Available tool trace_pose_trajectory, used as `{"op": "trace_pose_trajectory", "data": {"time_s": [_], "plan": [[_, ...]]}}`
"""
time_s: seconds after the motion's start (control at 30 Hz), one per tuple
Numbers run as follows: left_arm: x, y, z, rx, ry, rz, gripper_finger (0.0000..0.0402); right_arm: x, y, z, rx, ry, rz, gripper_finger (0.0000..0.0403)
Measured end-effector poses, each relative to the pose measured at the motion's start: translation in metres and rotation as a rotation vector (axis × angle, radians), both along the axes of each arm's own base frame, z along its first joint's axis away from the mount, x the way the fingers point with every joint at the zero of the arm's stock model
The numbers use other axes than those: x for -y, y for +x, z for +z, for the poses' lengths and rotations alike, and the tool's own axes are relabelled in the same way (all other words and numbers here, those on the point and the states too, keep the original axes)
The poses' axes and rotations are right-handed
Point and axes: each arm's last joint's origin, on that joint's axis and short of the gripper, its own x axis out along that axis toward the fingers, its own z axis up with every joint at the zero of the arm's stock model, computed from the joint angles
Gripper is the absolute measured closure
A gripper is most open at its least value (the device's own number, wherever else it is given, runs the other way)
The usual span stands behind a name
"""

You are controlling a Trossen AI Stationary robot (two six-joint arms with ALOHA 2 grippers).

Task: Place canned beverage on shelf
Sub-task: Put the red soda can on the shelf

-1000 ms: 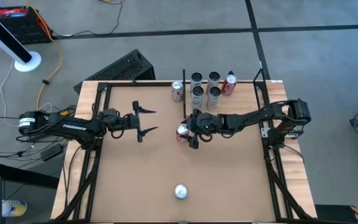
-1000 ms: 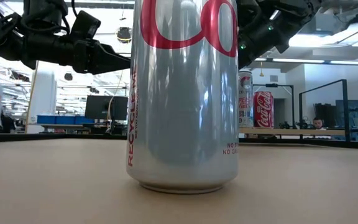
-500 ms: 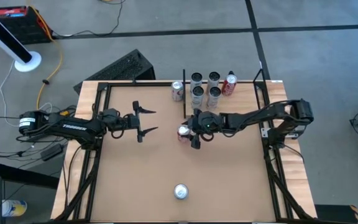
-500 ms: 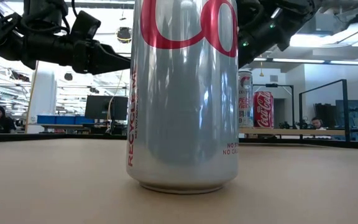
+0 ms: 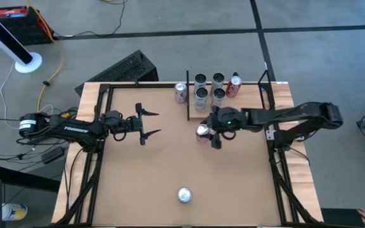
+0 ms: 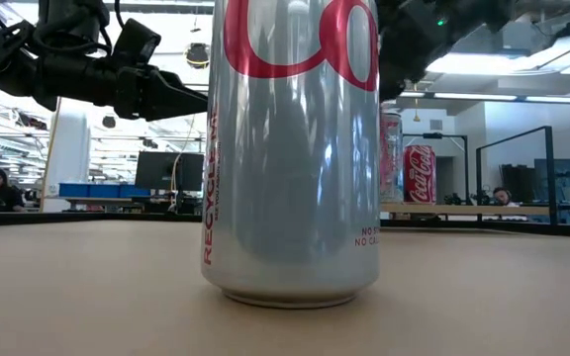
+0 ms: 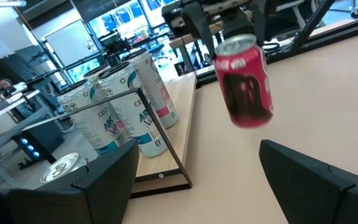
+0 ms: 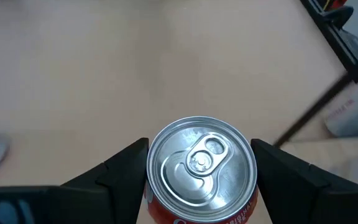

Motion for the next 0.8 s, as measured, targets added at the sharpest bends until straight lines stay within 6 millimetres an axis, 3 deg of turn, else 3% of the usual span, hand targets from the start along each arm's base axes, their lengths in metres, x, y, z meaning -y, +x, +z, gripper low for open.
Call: {"op": "trace_pose_trajectory", "data": {"time_s": [0.27, 0.53, 0.8], "plan": [[0.0, 0.0, 0.0, 0.001, -0.001, -0.001, 0.0081, 0.003, -0.06, 0.023, -0.009, 0.011, -0.031, 0.0121], [0.0, 0.0, 0.0, 0.001, -0.001, -0.001, 0.0081, 0.027, -0.113, 0.025, 0.001, -0.053, -0.159, 0.0121], [0.0, 0.0, 0.001, 0.005, -0.002, -0.001, 0.0081, 0.064, -0.135, 0.027, 0.007, -0.109, -0.238, 0.0121]]}}
